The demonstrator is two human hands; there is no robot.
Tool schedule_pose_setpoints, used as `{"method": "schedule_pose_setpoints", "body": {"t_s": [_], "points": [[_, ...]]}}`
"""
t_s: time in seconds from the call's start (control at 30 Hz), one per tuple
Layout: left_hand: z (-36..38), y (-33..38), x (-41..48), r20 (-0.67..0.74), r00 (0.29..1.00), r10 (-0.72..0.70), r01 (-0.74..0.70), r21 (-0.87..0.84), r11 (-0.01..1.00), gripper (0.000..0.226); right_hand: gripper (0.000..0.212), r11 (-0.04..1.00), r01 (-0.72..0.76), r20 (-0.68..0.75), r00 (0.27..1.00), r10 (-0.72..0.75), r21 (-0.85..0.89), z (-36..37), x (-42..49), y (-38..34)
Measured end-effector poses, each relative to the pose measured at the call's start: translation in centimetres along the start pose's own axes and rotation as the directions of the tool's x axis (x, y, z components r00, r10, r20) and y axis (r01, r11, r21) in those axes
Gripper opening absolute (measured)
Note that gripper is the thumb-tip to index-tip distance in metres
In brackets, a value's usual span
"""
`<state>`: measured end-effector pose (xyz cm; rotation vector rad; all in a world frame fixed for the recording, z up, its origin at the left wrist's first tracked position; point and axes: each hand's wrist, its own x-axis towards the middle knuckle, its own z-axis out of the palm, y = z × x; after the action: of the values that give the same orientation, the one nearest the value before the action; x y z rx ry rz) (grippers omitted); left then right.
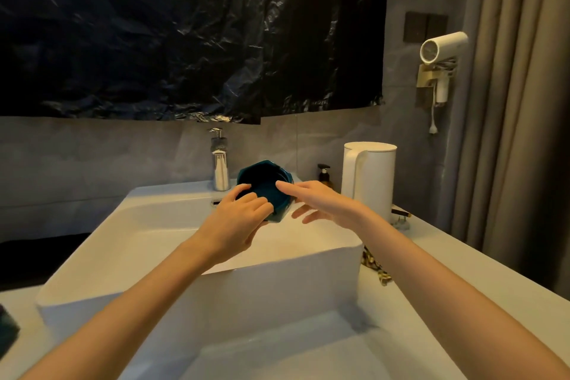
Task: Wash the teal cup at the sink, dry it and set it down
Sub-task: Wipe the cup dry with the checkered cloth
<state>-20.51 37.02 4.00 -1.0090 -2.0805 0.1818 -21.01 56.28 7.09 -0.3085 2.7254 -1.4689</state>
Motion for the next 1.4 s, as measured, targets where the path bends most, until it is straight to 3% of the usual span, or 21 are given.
{"method": "schedule_pose_setpoints", "body": {"t_s": [0.13,0.2,0.33,0.43,0.5,0.6,0.67,0.9,1.07,1.17,1.3,1.4], "points": [[-0.9,-0.9,-0.8,-0.066,0.995,0.073,-0.065,0.112,0.992,0.029,0.034,0.991,0.092,-0.135,0.988,-0.078,0.1,2.3,0.0,-0.7],[-1.1,-1.5,-1.1,-0.117,0.992,0.042,-0.025,0.145,0.989,0.039,0.024,0.98,0.134,-0.208,0.973,-0.101,0.15,3.4,0.1,-1.1],[-1.5,-3.0,-2.2,-0.193,0.937,-0.29,0.269,-0.126,0.955,0.085,0.023,0.967,0.184,-0.313,0.942,-0.122,0.176,4.6,0.5,-1.7],[-2.6,-4.1,-3.1,-0.084,0.804,-0.588,0.502,-0.432,0.749,0.092,0.019,0.962,0.244,-0.369,0.911,-0.184,0.122,4.8,0.7,-1.8],[-3.2,-4.8,-3.6,0.022,0.731,-0.682,0.562,-0.586,0.584,0.085,0.02,0.951,0.295,-0.39,0.89,-0.236,0.098,4.8,0.7,-1.9],[-3.9,-5.7,-4.1,0.219,0.688,-0.691,0.597,-0.712,0.368,0.067,0.023,0.926,0.374,-0.407,0.854,-0.323,0.051,5.1,0.6,-2.4],[-4.2,-5.8,-4.2,0.284,0.697,-0.659,0.594,-0.744,0.307,0.062,0.028,0.901,0.433,-0.407,0.824,-0.394,0.003,5.4,0.5,-2.7],[-4.6,-6.3,-4.8,0.173,0.723,-0.669,0.51,-0.787,0.347,0.052,0.048,0.766,0.588,-0.338,0.688,-0.642,-0.258,6.9,1.3,-3.5],[-3.3,-8.0,-6.0,0.031,0.728,-0.685,0.458,-0.766,0.452,0.049,0.056,0.584,0.655,-0.296,0.506,-0.81,-0.479,7.8,3.4,-3.6],[-2.2,-9.4,-6.0,-0.051,0.699,-0.714,0.458,-0.735,0.5,0.051,0.062,0.515,0.699,-0.274,0.437,-0.857,-0.496,8.3,5.6,-3.9],[-1.3,-12.1,-5.6,-0.057,0.667,-0.743,0.484,-0.725,0.49,0.051,0.06,0.518,0.733,-0.262,0.447,-0.855,-0.44,8.4,9.0,-4.9],[-0.8,-14.0,-5.6,0.023,0.688,-0.726,0.5,-0.741,0.45,0.052,0.055,0.573,0.729,-0.263,0.509,-0.82,-0.374,8.2,11.1,-5.5]]}}
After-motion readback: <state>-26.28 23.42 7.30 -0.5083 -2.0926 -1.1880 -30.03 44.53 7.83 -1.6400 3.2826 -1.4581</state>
